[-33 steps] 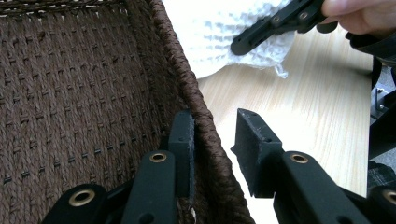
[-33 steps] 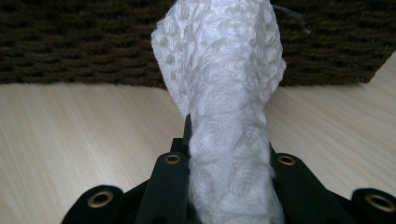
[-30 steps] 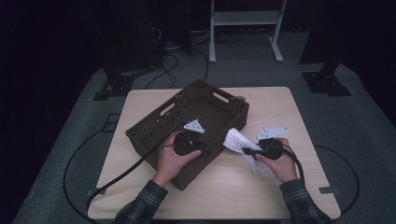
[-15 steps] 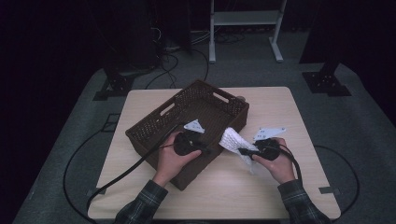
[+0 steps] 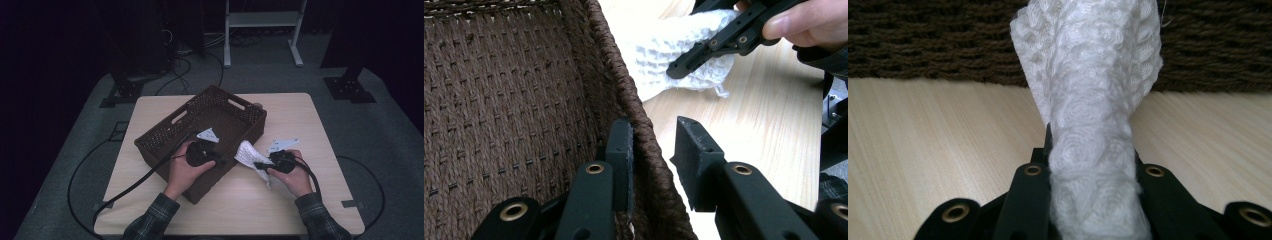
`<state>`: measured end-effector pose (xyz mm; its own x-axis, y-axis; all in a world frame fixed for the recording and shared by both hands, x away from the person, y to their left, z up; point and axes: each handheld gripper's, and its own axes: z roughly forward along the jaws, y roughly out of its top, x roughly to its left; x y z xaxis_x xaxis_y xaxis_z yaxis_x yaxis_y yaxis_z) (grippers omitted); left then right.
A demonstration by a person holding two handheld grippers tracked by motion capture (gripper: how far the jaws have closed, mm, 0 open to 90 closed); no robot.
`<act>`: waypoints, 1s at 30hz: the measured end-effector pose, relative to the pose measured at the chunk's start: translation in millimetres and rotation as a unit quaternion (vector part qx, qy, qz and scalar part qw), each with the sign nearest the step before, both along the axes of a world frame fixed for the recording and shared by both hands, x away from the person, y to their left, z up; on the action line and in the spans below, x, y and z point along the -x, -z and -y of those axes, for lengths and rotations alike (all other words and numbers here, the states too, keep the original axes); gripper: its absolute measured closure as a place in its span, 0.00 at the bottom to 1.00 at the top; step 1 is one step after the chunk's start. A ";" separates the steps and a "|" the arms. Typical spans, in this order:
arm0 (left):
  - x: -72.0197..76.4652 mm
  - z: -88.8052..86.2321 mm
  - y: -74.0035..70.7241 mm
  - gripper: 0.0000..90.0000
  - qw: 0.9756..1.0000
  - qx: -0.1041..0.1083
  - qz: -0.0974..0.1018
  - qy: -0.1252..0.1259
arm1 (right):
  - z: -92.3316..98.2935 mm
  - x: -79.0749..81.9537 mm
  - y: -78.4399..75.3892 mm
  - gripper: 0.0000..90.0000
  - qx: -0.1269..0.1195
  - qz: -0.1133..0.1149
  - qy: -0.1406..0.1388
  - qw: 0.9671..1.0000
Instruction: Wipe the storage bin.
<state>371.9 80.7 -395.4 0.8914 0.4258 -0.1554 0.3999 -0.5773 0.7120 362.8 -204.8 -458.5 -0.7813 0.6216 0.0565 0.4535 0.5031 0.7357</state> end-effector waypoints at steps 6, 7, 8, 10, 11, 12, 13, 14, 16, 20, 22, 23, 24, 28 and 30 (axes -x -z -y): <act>0.0 0.1 0.2 0.76 1.000 0.001 0.000 0.000 | -0.1 -2.6 9.3 0.84 0.018 -0.010 0.001 1.000; 0.0 0.0 0.0 0.76 1.000 0.000 0.000 0.000 | -0.4 -2.6 10.6 0.84 0.018 -0.014 0.001 1.000; 0.0 0.1 0.2 0.76 1.000 0.002 0.000 -0.001 | -0.8 -2.8 11.8 0.84 0.020 -0.015 0.000 1.000; 0.0 0.1 0.2 0.76 1.000 0.002 0.000 -0.001 | -1.6 -2.9 14.1 0.84 0.025 -0.018 -0.002 1.000; -0.1 0.1 0.2 0.76 1.000 0.002 -0.001 -0.001 | -2.1 -2.3 15.0 0.84 0.028 -0.021 0.000 0.999; -0.1 0.0 0.2 0.76 1.000 0.002 -0.001 -0.001 | -2.5 -1.8 16.3 0.84 0.033 -0.023 0.002 0.999; 0.0 0.1 0.2 0.76 1.000 0.002 0.000 -0.001 | -2.7 -1.5 17.4 0.84 0.038 -0.025 0.001 0.999; 0.0 0.1 0.3 0.76 1.000 0.002 -0.001 -0.001 | -2.6 -1.3 18.2 0.84 0.039 -0.027 0.001 0.999; -0.1 0.1 0.3 0.76 1.000 0.002 -0.001 -0.001 | -2.4 -0.5 18.3 0.84 0.038 -0.028 0.001 0.999; 0.0 0.1 0.3 0.76 1.000 0.002 -0.001 -0.001 | -3.0 0.6 16.8 0.84 0.034 -0.026 0.000 0.999; 0.0 0.1 0.3 0.76 1.000 0.002 0.000 -0.002 | -3.9 1.6 14.0 0.84 0.032 -0.018 -0.003 0.999; 0.0 0.1 0.3 0.76 1.000 0.002 0.000 -0.002 | -4.3 2.4 12.1 0.84 0.032 -0.014 -0.006 0.999; 0.0 0.1 0.1 0.76 1.000 0.001 0.000 -0.001 | -4.8 3.5 9.9 0.84 0.030 -0.010 -0.009 0.999; 0.1 0.1 0.1 0.77 1.000 0.000 0.000 -0.001 | -6.2 8.5 -0.4 0.84 0.018 0.005 -0.013 1.000; 0.1 0.1 0.1 0.77 1.000 0.000 0.000 -0.001 | -5.5 10.4 -5.2 0.84 0.011 0.013 -0.016 1.000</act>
